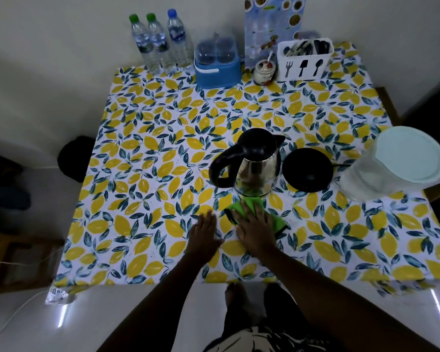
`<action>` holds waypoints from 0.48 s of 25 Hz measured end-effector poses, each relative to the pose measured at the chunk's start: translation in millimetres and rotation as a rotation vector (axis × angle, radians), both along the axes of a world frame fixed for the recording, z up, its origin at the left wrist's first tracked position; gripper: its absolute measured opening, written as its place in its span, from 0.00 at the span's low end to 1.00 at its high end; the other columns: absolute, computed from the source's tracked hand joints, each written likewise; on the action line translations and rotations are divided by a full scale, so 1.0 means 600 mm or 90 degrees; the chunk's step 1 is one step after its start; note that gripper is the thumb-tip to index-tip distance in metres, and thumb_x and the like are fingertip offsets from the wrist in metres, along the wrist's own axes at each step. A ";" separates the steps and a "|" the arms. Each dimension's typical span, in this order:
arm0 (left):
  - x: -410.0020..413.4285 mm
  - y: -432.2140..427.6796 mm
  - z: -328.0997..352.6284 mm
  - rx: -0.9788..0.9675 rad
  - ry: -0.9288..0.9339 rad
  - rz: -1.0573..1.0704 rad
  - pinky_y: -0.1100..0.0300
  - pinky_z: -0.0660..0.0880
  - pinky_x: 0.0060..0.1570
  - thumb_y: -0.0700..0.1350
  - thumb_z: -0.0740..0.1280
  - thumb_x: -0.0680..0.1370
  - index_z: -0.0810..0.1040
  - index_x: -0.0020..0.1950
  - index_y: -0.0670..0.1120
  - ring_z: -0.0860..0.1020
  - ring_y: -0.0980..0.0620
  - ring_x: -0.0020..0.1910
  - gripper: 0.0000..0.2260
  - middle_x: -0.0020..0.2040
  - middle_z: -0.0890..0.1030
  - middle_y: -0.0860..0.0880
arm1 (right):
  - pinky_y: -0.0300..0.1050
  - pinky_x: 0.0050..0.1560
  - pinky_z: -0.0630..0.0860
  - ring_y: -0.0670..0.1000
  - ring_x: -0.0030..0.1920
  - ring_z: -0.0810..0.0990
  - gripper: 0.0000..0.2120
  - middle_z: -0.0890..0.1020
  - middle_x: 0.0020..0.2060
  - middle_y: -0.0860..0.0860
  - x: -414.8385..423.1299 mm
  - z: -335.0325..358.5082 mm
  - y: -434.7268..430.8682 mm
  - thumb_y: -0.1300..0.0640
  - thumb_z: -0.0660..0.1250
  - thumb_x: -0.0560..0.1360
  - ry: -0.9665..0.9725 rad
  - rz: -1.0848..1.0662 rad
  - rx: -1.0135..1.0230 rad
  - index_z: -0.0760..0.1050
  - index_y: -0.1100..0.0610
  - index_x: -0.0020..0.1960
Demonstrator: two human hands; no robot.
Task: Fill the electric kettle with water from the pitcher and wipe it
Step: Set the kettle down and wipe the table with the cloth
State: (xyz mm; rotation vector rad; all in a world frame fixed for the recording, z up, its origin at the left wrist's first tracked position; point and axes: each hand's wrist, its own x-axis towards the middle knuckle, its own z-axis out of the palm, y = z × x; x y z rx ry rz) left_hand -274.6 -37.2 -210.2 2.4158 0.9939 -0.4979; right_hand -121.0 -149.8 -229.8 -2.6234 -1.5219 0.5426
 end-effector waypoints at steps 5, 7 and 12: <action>0.005 -0.008 0.009 -0.012 -0.004 0.019 0.42 0.47 0.77 0.58 0.60 0.79 0.43 0.78 0.46 0.39 0.44 0.78 0.37 0.79 0.39 0.48 | 0.68 0.61 0.69 0.66 0.73 0.62 0.26 0.66 0.75 0.53 0.069 -0.012 -0.086 0.43 0.52 0.76 -0.040 -0.147 0.029 0.63 0.45 0.74; 0.022 -0.017 0.016 -0.009 -0.014 0.005 0.40 0.49 0.76 0.57 0.60 0.79 0.44 0.78 0.46 0.39 0.43 0.78 0.36 0.80 0.41 0.48 | 0.68 0.59 0.69 0.68 0.72 0.63 0.24 0.67 0.74 0.55 0.086 -0.010 -0.070 0.45 0.57 0.77 -0.044 -0.178 0.039 0.65 0.47 0.73; 0.092 -0.067 0.017 -0.071 -0.041 -0.080 0.41 0.48 0.77 0.54 0.61 0.80 0.46 0.79 0.47 0.40 0.45 0.79 0.34 0.80 0.41 0.49 | 0.68 0.58 0.72 0.69 0.67 0.67 0.23 0.69 0.73 0.58 0.101 -0.039 -0.093 0.50 0.54 0.78 -0.032 -0.130 0.031 0.70 0.55 0.71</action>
